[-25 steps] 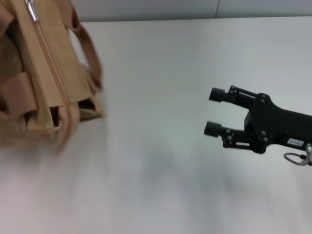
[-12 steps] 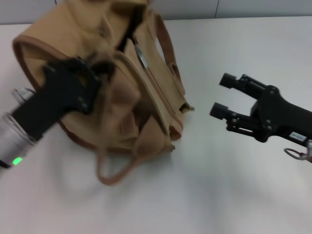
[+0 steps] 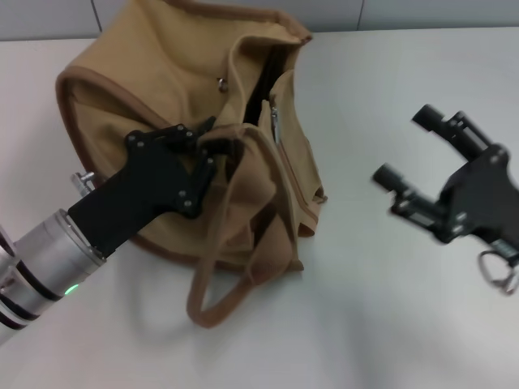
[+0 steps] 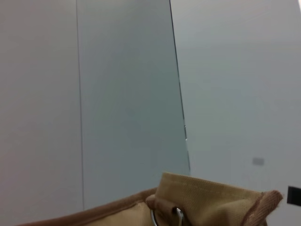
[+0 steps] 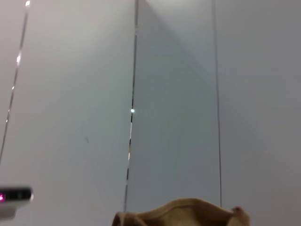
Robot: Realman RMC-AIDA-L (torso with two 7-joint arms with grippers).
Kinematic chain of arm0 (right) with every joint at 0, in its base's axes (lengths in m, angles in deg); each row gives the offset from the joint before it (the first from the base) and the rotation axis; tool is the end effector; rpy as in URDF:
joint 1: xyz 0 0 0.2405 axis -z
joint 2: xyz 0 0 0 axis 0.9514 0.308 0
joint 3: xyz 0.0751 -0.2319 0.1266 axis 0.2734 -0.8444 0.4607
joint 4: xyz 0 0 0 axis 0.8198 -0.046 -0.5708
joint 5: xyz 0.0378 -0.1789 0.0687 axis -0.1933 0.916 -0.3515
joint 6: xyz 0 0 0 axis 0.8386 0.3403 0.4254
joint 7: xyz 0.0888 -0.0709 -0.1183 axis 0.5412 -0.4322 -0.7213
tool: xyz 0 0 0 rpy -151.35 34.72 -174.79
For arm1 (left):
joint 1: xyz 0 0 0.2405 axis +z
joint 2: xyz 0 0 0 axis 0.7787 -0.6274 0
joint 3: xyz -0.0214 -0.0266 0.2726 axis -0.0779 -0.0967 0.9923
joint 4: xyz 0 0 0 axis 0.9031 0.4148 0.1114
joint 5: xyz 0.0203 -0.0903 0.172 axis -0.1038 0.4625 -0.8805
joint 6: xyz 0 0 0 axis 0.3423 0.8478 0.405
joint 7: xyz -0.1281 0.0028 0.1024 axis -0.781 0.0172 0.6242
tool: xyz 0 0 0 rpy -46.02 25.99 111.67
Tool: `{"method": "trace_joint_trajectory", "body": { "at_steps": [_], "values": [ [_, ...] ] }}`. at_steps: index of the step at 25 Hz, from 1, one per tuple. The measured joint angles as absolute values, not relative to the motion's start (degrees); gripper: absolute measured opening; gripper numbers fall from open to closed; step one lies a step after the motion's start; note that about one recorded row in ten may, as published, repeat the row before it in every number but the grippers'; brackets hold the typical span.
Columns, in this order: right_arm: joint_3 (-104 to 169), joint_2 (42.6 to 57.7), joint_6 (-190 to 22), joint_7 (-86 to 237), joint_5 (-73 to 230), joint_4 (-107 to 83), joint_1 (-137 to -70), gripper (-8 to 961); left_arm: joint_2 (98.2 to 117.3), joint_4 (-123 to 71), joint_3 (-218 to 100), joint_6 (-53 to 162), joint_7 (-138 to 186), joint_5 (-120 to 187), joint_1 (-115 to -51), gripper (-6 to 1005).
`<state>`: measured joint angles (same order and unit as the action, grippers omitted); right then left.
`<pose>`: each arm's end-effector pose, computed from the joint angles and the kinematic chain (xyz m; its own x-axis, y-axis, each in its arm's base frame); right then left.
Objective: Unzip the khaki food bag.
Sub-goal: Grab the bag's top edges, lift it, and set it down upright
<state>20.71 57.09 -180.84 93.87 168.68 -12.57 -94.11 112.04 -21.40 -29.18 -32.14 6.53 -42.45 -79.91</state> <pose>0.2594 0.2514 -0.0393 0.5615 0.2525 -0.7880 -0.3520 -0.7890 -0.5036 -0.2450 0.2863 -0.0649 0.6247 -0.1978 0.7554 0.3592 -0.7862 -0.5029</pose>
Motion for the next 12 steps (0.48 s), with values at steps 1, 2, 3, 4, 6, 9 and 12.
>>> {"method": "trace_joint_trajectory", "body": {
  "at_steps": [1,2,3,4,6,9,12],
  "values": [
    [20.71,57.09,-180.84,93.87,168.68,-12.57,-94.11,840,112.05,-20.81,-29.17,-32.32,6.56,-42.46,-80.38,119],
    [21.07,57.18,-179.31,86.18,168.65,-8.69,-94.14,840,112.05,-20.49,-29.17,-32.41,6.58,-42.48,-80.68,120],
    [21.82,57.22,-177.48,80.47,168.61,-5.56,-94.22,840,112.04,-19.86,-29.26,-32.41,6.60,-42.51,-81.31,121],
    [24.82,57.30,-172.45,69.61,168.53,1.34,-94.47,840,112.04,-19.41,-29.35,-32.35,6.61,-42.52,-81.76,122],
    [27.19,57.30,-169.19,63.65,168.51,5.38,-94.59,840,112.05,-18.75,-29.52,-32.10,6.63,-42.55,-82.43,124],
    [33.36,57.31,-160.89,52.43,168.64,14.43,-94.78,840,112.04,-18.46,-29.62,-31.86,6.65,-42.59,-83.13,127],
    [35.43,57.31,-158.54,50.65,168.79,16.70,-94.98,839,112.04,-18.36,-29.62,-31.84,6.66,-42.59,-83.22,130]
  ]
}}
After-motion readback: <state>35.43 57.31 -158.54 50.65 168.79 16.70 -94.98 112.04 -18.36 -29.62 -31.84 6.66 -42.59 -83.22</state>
